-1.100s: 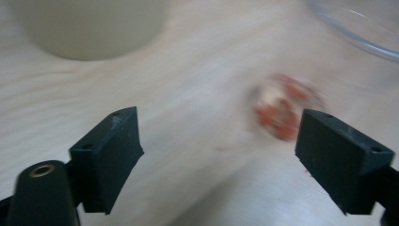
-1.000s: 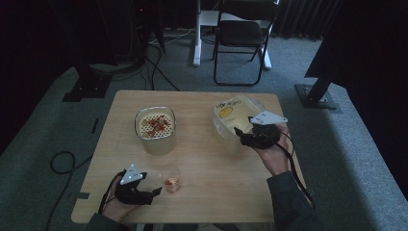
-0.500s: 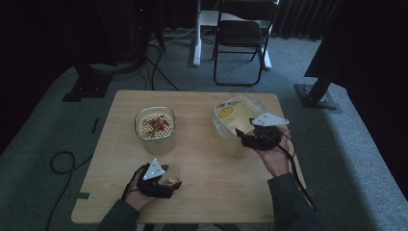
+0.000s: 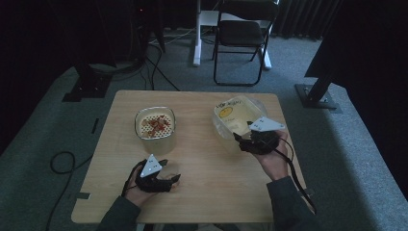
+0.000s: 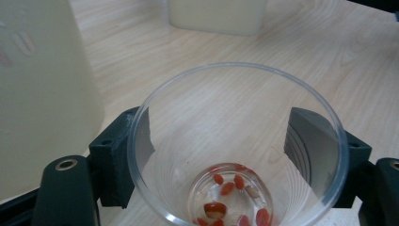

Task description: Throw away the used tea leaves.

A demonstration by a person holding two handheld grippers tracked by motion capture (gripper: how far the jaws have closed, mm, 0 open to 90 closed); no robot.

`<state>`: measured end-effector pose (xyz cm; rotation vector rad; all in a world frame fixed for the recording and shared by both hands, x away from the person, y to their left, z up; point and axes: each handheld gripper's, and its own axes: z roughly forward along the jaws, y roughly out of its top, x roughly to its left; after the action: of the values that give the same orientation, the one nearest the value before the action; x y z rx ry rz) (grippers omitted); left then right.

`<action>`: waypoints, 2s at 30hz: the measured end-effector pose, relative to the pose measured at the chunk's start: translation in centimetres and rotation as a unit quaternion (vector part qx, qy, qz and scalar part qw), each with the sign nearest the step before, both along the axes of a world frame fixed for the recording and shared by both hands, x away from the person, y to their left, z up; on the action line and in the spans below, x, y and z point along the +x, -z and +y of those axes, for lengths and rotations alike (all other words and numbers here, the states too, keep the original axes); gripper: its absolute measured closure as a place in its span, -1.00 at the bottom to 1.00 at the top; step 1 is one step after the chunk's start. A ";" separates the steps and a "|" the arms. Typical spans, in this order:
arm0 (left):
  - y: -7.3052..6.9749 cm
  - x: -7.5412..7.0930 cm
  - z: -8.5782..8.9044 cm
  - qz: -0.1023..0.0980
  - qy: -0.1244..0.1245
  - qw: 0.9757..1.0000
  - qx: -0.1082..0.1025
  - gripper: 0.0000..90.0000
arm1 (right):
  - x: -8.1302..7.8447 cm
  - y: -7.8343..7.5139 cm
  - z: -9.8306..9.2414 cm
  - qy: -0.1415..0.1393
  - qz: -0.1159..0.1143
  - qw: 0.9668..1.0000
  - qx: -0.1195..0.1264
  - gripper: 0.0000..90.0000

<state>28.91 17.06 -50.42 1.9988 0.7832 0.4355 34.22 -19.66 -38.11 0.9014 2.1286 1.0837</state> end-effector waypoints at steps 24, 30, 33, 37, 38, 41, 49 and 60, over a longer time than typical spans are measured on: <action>-5.7 0.9 4.9 -0.065 -0.096 0.993 0.003 -0.47 | -2.6 6.4 1.4 -0.034 0.051 0.998 0.016 -0.23; -7.8 1.0 7.2 -0.078 -0.126 0.989 0.006 -0.47 | -2.9 9.1 2.3 -0.034 0.072 0.997 -0.001 -0.23; -8.8 1.2 8.4 -0.085 -0.142 0.986 0.010 -0.47 | -3.0 10.3 2.5 -0.031 0.084 0.996 -0.001 -0.23; -9.7 1.8 10.0 -0.092 -0.165 0.982 0.002 -0.47 | -3.1 11.4 2.4 -0.027 0.095 0.995 0.001 -0.23; -9.8 2.0 10.4 -0.092 -0.172 0.981 0.004 -0.47 | -3.1 11.6 2.3 -0.025 0.097 0.995 0.004 -0.23; -9.9 2.3 10.8 -0.093 -0.179 0.979 0.005 -0.47 | -3.3 12.1 2.1 -0.020 0.102 0.995 0.007 -0.22; -11.1 5.1 13.1 -0.099 -0.223 0.970 0.010 -0.47 | -3.1 14.0 1.8 0.001 0.115 0.993 -0.007 -0.22; -11.8 8.1 13.7 -0.105 -0.233 0.967 0.007 -0.47 | -3.0 14.4 1.4 0.009 0.119 0.993 -0.011 -0.22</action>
<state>37.01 30.80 -38.58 1.7348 1.1170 0.9117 31.20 -18.23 -52.54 1.0838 2.3134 0.9837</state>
